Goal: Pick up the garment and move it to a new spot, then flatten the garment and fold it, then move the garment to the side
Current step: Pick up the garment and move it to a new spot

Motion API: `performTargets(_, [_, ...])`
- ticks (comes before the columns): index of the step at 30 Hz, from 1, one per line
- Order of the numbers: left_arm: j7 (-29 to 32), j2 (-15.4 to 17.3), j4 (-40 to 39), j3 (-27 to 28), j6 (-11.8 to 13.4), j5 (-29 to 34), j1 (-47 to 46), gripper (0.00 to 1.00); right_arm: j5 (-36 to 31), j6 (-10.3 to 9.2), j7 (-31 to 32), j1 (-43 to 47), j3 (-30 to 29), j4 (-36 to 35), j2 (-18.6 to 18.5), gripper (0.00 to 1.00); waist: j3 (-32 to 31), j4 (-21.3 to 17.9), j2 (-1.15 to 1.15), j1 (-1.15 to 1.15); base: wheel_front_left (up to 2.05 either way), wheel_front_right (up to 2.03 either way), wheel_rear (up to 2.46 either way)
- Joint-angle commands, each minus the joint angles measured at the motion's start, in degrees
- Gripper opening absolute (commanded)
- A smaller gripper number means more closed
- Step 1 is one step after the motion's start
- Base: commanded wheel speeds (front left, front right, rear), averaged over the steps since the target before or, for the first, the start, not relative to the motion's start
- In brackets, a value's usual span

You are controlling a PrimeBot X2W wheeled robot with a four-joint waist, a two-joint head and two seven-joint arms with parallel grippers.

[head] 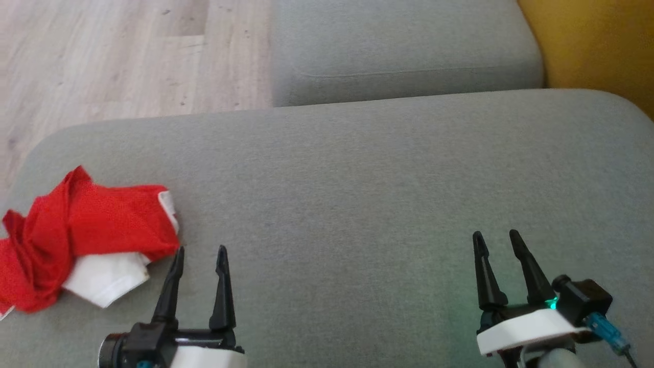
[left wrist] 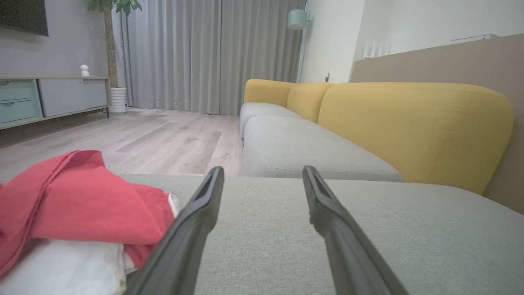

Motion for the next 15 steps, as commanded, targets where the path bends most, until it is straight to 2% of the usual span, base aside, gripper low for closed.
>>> performTargets(1, [-0.55, -0.23, -1.54, 2.46, 0.17, 0.11, -1.30, 1.00, -0.14, -0.04, -0.61, -2.54, 1.38, -2.29, -0.44, 1.00, -0.04, 1.52, 0.00, 0.00, 0.00, 0.00, 0.00])
performTargets(7, [-0.55, -0.23, -1.23, 5.21, -0.10, 0.92, -0.70, 1.00, 0.38, -0.04, -0.61, -2.07, 3.18, -2.69, -0.44, 1.00, -0.48, 6.76, 0.00, 0.00, 0.00, 0.00, 0.00])
performTargets(15, [-0.55, -0.23, -0.75, 6.17, -1.09, 1.92, -0.48, 1.00, 1.40, -0.04, -0.61, -1.36, 5.33, -2.51, -0.44, 1.00, -1.29, 14.40, 0.00, 0.00, 0.00, 0.00, 0.00])
